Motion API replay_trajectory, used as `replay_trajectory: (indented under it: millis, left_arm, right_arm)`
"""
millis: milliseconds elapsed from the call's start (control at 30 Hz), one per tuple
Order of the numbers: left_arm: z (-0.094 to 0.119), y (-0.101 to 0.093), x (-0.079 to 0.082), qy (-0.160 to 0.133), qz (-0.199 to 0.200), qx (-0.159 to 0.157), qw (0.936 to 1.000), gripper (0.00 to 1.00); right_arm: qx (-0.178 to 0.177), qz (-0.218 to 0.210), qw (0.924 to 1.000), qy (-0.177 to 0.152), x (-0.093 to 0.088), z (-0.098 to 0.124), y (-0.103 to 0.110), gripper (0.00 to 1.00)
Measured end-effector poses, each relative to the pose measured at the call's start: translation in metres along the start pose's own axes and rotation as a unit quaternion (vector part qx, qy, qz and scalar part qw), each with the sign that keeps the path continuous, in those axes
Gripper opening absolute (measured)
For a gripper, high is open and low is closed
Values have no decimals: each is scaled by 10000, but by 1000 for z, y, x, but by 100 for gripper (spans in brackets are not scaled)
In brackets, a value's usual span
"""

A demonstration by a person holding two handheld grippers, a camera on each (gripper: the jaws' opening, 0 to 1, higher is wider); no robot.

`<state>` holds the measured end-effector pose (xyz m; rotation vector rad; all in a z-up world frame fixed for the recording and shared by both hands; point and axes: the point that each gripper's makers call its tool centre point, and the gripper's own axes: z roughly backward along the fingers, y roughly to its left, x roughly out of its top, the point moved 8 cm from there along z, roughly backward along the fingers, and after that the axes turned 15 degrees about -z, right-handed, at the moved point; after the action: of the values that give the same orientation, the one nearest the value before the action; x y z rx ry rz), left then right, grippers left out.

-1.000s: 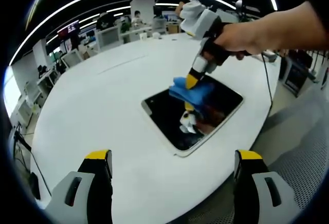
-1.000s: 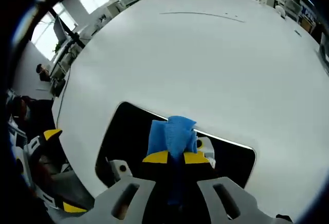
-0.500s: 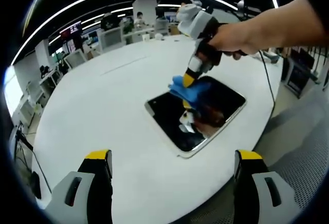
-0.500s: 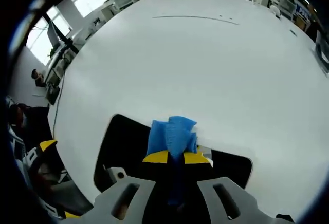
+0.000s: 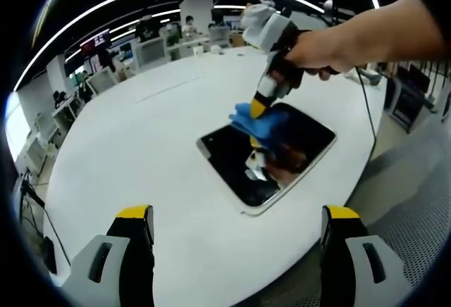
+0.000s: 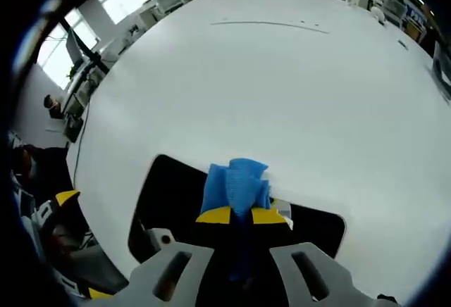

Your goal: Wipe the mirror surface with the cleaning cloth until all visible marks leave the cleaned area.

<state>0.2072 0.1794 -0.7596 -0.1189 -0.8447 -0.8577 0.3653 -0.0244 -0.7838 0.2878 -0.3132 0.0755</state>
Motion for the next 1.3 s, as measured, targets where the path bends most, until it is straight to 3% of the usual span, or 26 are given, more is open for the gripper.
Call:
replay_trajectory:
  millis: [1300]
  left_arm:
    - [1, -2, 1, 28, -5, -41, 10000, 99]
  right_arm:
    - [-201, -161, 9997, -1, -6, 14, -43, 2]
